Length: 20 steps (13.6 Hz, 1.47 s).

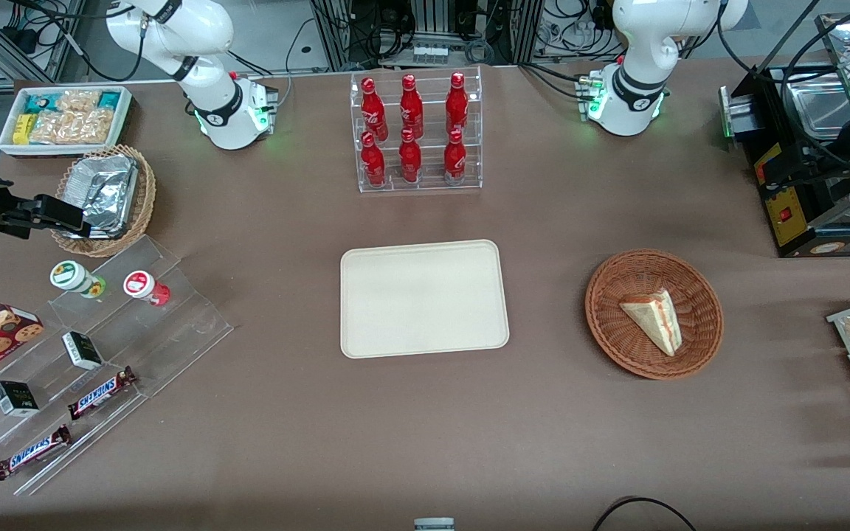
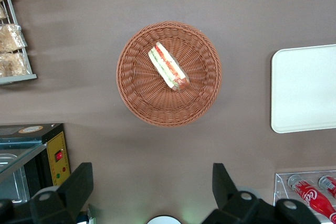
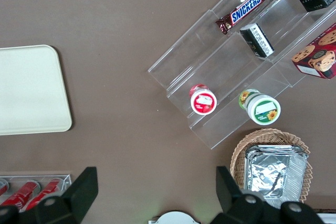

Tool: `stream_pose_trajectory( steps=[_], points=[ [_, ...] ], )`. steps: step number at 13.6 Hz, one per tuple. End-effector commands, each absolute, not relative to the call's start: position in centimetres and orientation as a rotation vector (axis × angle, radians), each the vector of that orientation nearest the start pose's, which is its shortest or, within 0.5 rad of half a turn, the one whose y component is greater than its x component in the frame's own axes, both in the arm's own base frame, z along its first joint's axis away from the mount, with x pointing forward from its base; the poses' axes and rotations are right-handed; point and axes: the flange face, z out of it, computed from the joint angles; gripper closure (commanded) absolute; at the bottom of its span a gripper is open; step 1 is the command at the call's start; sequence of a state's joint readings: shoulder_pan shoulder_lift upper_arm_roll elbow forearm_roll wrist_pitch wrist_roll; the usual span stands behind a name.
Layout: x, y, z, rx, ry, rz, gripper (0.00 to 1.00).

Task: Place sandwich from basket to tray
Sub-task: 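Move the left gripper over the sandwich in the wicker basket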

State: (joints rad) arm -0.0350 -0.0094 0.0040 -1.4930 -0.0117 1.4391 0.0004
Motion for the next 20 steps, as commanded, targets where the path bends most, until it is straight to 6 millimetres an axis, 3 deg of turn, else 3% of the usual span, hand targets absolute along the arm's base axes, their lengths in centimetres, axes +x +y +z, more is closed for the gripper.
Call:
stream_pose_trajectory(
  steps=[1,4,5,10,13,17,20],
  points=[
    [53.8,-2.1,65.9,-3.153,0.058,0.044,0.00],
    [53.9,-2.6,64.8,-3.124,0.067,0.066,0.00],
    [54.1,-2.6,63.6,-3.118,0.046,0.082,0.00],
    [53.7,-4.6,55.7,-3.114,-0.139,-0.007,0.00],
    [53.4,-5.0,50.0,-3.106,-0.376,-0.082,0.00],
    [52.7,-4.8,43.4,-3.100,-0.613,-0.174,0.00],
    [53.1,-4.7,39.5,-3.076,-0.754,-0.169,0.00]
  ],
)
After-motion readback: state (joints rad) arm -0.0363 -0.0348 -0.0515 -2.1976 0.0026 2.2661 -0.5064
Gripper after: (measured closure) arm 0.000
